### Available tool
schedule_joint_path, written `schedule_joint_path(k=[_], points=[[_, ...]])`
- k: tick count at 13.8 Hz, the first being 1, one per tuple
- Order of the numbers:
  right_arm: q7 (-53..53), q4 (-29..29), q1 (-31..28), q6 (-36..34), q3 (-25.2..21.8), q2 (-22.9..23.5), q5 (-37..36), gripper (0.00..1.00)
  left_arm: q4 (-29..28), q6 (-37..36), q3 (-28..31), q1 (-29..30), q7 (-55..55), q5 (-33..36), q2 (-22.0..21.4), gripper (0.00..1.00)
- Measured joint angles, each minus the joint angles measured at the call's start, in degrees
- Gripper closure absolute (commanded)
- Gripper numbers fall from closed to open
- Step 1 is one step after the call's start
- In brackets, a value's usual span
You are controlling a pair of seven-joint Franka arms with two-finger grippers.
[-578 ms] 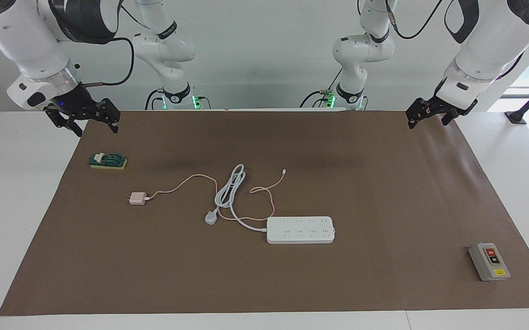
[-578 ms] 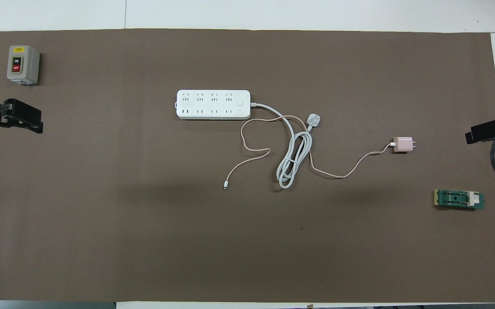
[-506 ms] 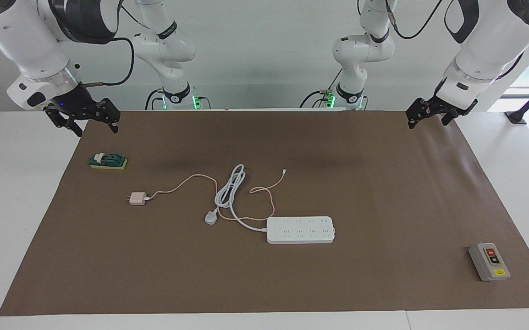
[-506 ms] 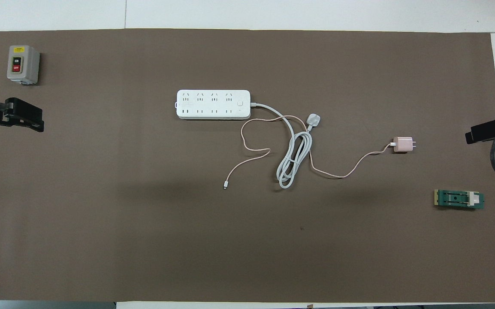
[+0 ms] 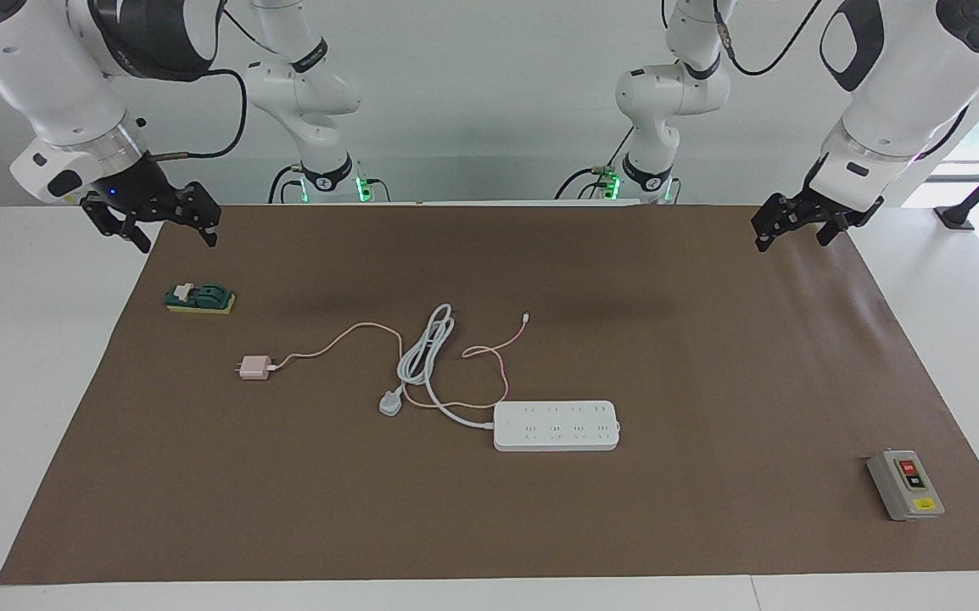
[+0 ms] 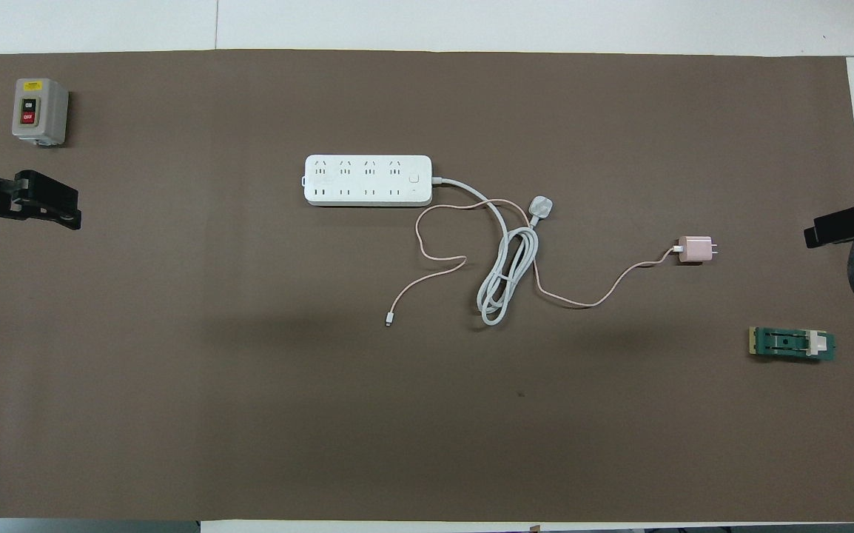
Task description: Plug charger into power strip
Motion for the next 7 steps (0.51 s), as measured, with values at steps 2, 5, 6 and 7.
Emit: schedule_joint_path(k=[2,5,6,7], points=[[0.0,-0.9,0.0,0.3,0.0,0.1,0.0,0.00,-0.2,0.0,0.0,0.0,0.0,0.0,-0.1,0.00],[-1.7,-3.7,-0.1,4.9,-0.1,1.8,0.0,0.00,-1.0,0.0,-0.2,-0.2,0.0,-0.1,-0.6,0.00],[-2.9,-4.6,-0.2,7.6,-0.1,3.1,0.0,0.00,-1.2,0.0,-0.2,-0.3,0.0,-0.1,-0.9,0.00],[-3.8,-5.6,-0.2,10.8,-0.2,4.7,0.0,0.00,-1.3,0.0,-0.2,-0.3,0.0,-0.1,-1.0,0.00]])
